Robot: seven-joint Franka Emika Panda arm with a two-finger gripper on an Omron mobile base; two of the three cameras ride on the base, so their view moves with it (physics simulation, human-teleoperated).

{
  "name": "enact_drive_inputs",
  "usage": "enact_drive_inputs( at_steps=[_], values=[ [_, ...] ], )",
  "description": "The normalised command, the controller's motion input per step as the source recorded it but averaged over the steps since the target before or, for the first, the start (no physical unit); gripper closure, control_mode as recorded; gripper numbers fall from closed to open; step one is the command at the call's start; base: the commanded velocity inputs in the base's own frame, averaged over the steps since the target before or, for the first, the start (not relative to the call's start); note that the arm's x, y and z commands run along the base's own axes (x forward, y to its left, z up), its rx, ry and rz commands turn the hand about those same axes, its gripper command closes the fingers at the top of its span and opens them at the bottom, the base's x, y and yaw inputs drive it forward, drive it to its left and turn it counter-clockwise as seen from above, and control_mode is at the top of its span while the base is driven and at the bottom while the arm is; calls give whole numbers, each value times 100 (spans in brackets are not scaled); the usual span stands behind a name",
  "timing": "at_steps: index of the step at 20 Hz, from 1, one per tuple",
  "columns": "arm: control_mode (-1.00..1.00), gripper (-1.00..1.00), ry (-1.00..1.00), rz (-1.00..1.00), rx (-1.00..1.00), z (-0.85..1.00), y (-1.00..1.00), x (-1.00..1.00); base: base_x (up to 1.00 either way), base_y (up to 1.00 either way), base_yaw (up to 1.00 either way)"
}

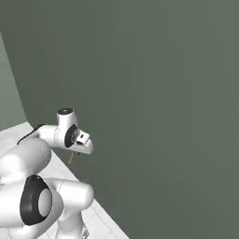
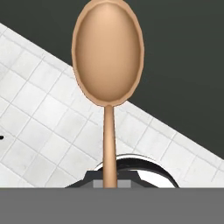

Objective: Take the fork and place it on the left side of the plate. Then take the spoon and place it on the right side of the plate. Make sure they're directly next to the plate.

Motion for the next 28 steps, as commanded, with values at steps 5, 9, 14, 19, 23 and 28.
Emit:
enact_drive_inputs(
  at_steps=[5,9,14,19,23,28],
  values=[
    [100,100,0,0,0,0,0,0,71,-7,47],
    [100,100,0,0,0,0,0,0,72,-8,46],
    [100,100,0,0,0,0,0,0,73,-7,45],
    [100,100,0,0,0,0,0,0,75,-7,42],
    [100,100,0,0,0,0,0,0,77,-10,35],
    [100,100,0,0,0,0,0,0,78,-13,30]
  ],
)
